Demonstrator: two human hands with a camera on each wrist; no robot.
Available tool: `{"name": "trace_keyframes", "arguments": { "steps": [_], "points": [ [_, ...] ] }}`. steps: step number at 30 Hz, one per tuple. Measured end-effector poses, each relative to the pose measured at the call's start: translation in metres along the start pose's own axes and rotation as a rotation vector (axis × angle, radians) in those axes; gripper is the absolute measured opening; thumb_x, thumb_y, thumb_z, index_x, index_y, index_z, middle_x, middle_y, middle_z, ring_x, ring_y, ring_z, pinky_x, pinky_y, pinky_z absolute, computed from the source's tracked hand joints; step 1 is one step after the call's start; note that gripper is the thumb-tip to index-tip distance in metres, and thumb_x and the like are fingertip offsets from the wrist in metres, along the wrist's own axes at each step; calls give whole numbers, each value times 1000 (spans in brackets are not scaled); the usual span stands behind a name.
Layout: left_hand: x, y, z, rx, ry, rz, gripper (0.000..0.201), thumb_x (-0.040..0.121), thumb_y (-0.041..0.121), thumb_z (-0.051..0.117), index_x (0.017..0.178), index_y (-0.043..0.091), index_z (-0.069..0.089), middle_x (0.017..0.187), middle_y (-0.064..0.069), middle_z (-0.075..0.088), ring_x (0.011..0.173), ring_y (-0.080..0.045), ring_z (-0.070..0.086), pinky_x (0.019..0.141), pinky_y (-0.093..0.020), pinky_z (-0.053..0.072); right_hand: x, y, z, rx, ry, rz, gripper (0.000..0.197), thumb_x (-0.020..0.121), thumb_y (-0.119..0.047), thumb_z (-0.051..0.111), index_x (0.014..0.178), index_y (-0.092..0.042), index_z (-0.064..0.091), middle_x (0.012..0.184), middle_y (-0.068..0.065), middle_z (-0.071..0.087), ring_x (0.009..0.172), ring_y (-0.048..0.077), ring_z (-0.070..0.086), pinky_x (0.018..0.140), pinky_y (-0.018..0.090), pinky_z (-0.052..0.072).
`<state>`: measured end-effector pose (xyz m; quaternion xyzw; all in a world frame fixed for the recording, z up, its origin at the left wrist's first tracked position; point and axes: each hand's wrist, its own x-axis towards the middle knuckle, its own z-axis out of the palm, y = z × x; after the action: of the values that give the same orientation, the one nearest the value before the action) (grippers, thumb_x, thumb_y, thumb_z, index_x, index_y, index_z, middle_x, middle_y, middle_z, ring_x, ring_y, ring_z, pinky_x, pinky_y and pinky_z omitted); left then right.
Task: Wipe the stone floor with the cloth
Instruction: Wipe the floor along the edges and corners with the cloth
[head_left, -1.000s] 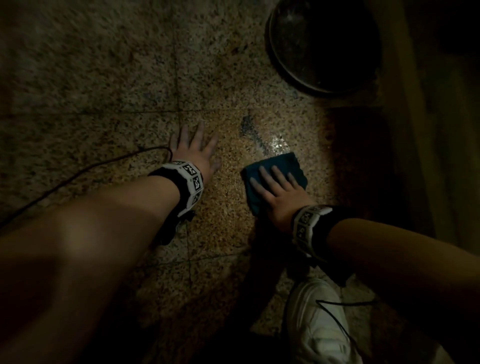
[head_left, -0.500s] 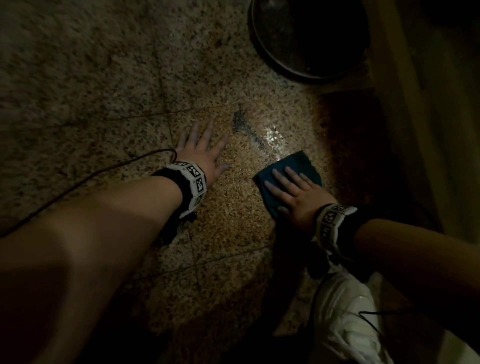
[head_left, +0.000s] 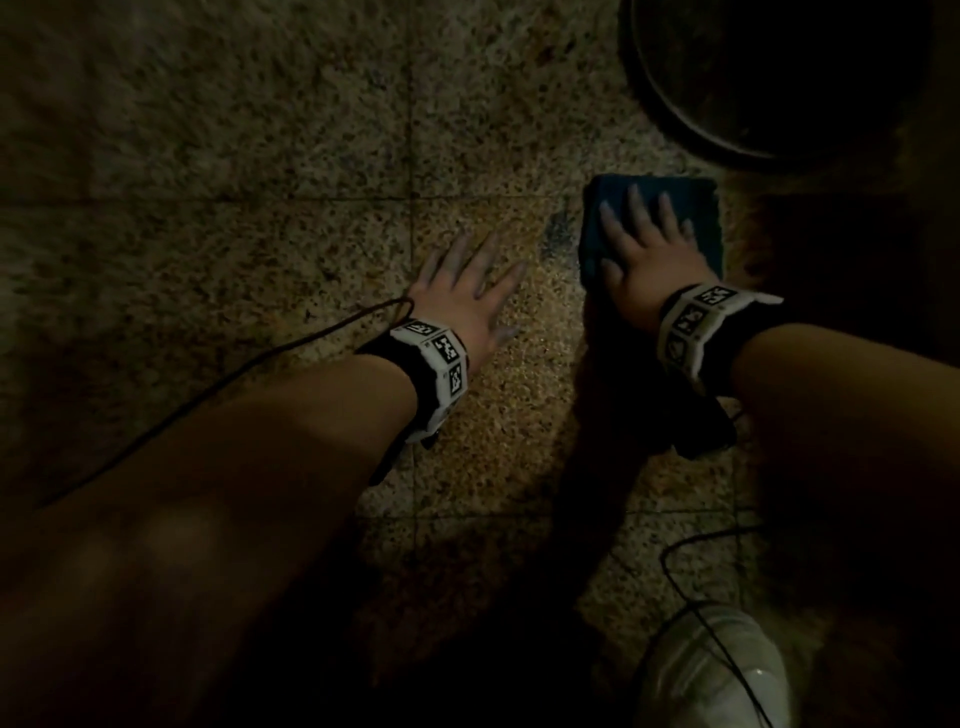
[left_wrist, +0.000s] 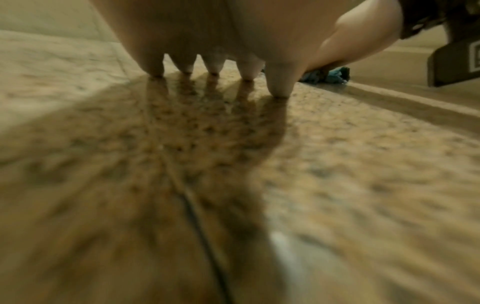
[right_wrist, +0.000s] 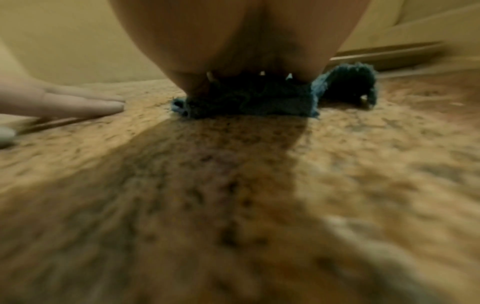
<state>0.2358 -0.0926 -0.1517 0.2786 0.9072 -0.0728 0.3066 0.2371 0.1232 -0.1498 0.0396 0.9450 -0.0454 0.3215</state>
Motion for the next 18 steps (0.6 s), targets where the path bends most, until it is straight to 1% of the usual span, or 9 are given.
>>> {"name": "trace_keyframes", "arguments": {
  "steps": [2, 4, 8, 12, 15, 18],
  "points": [
    [-7, 1, 2, -46, -23, -26, 64, 98, 55, 19, 149, 34, -13, 156, 1, -24, 145, -26, -16, 116, -42, -2, -1, 2, 0, -15, -14, -26, 57, 103, -38, 23, 152, -30, -7, 158, 0, -21, 145, 27, -17, 118, 43, -5],
    [-17, 5, 3, -80, -78, -67, 64, 98, 55, 19, 149, 34, -13, 156, 2, -25, 145, -27, -14, 116, -42, -2, -7, 4, 1, -28, -39, -47, 58, 103, -37, 23, 152, -30, -8, 157, 1, -22, 145, 28, -17, 118, 43, -4],
    [-18, 17, -7, -61, -170, -176, 65, 99, 55, 21, 149, 33, -14, 156, 1, -25, 144, -29, -17, 116, -44, -2, -29, 16, 13, -97, -74, -121, 59, 103, -37, 22, 151, -30, -12, 157, 1, -24, 144, 29, -19, 117, 43, -6],
    [-15, 36, -20, -97, -129, -198, 65, 99, 54, 22, 150, 31, -11, 157, 0, -21, 145, -29, -14, 116, -44, 2, -68, 37, 35, -183, -145, -187, 60, 103, -41, 19, 149, -29, -18, 155, 1, -27, 143, 29, -23, 116, 42, -10],
    [-11, 50, -26, -123, -112, -192, 66, 99, 53, 23, 151, 28, -9, 158, 0, -19, 145, -29, -13, 117, -43, 0, -94, 52, 53, -241, -193, -211, 62, 103, -40, 20, 148, -28, -22, 153, 1, -32, 142, 30, -25, 115, 43, -12],
    [-3, 65, -34, -92, -102, -167, 67, 100, 51, 25, 151, 25, -9, 158, -1, -18, 145, -29, -12, 117, -42, 0, -117, 61, 71, -273, -233, -232, 63, 103, -40, 19, 145, -27, -27, 147, -2, -38, 141, 30, -29, 114, 43, -13]
  ]
}}
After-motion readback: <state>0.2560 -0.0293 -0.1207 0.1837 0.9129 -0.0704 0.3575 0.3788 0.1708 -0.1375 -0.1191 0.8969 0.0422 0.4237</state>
